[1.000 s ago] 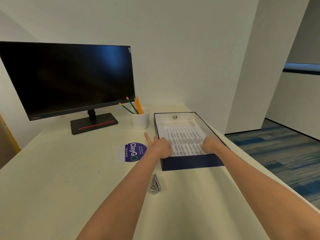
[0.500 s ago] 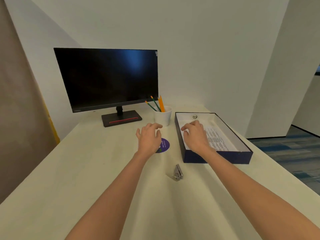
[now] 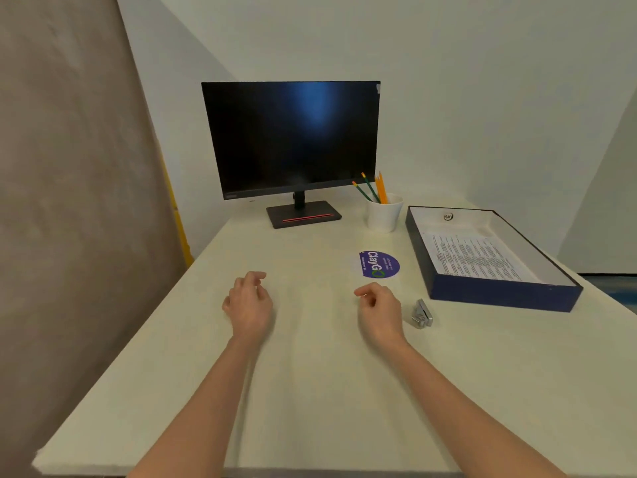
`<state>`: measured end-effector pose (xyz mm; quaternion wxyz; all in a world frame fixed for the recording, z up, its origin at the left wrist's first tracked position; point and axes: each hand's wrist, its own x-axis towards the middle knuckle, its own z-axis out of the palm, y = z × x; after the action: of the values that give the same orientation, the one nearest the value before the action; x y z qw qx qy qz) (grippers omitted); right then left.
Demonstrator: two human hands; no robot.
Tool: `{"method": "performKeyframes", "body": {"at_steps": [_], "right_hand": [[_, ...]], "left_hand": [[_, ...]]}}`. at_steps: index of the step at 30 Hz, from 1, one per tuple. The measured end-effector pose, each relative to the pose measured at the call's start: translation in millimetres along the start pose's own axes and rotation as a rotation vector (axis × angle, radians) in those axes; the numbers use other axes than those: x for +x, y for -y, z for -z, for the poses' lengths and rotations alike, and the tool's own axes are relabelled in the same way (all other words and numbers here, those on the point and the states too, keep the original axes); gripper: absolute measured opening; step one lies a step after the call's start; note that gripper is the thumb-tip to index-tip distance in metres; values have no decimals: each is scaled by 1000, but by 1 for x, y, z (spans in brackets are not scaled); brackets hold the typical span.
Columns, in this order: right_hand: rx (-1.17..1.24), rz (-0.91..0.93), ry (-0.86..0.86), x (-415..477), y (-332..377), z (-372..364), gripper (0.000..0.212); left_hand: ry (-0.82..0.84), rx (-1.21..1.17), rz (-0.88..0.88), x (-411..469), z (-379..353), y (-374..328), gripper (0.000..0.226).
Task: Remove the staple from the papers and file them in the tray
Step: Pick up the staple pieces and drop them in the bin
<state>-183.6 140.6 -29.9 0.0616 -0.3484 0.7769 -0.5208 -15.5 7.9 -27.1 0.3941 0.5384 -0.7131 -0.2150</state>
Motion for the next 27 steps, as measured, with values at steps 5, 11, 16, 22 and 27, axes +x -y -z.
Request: {"method": "performKeyframes", "body": {"at_steps": [5, 11, 16, 22, 27], "right_hand": [[-16, 28, -15, -3, -8, -3, 33], [-73, -119, 41, 20, -10, 0, 68], [-393, -24, 172, 32, -13, -14, 58], [-533, 265, 421, 29, -13, -26, 45], [-252, 221, 466, 38, -2, -28, 49]], "left_hand": [[-44, -183, 57, -4, -3, 13, 29], [-117, -342, 122, -3, -1, 16, 32], [-117, -344, 124, -3, -1, 17, 31], [-100, -341, 113, -2, -2, 17, 31], [-103, -345, 112, -1, -5, 19, 32]]}}
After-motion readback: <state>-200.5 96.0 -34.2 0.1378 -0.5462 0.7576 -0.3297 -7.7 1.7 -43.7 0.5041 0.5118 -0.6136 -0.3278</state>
